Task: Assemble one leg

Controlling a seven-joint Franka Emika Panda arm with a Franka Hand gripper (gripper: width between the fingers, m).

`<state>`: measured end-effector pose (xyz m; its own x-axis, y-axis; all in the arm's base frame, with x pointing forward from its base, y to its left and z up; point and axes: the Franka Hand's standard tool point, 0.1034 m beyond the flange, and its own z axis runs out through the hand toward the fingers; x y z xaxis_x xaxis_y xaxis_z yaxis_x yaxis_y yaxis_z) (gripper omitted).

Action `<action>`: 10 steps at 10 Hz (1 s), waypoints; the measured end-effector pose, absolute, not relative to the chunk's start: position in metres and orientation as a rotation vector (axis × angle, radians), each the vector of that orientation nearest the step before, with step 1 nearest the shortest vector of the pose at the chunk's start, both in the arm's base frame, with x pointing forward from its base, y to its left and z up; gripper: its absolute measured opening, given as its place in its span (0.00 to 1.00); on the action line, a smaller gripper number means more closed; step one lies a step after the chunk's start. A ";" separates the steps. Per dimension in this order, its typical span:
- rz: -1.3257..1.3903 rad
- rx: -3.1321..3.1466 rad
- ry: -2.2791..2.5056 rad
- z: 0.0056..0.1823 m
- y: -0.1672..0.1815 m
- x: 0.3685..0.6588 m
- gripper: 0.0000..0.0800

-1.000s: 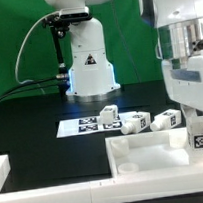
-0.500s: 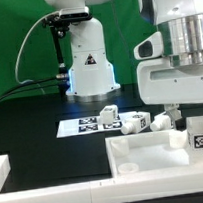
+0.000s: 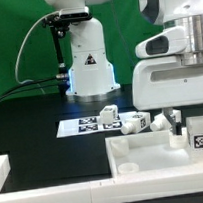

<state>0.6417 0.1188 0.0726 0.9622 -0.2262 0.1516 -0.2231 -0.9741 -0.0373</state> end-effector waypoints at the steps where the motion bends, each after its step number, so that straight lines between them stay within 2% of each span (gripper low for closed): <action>1: -0.243 -3.093 0.353 0.072 0.119 0.642 0.66; 2: -0.240 -3.075 0.450 0.072 0.117 0.641 0.48; 3: -0.237 -3.052 0.579 0.071 0.114 0.641 0.36; 6: -0.231 -2.915 1.032 0.071 0.112 0.641 0.36; 10: -0.116 -2.391 1.862 0.070 0.109 0.639 0.36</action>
Offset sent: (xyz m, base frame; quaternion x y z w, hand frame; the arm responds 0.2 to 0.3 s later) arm 0.0000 0.0000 0.0000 0.0000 0.0000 0.1296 0.9916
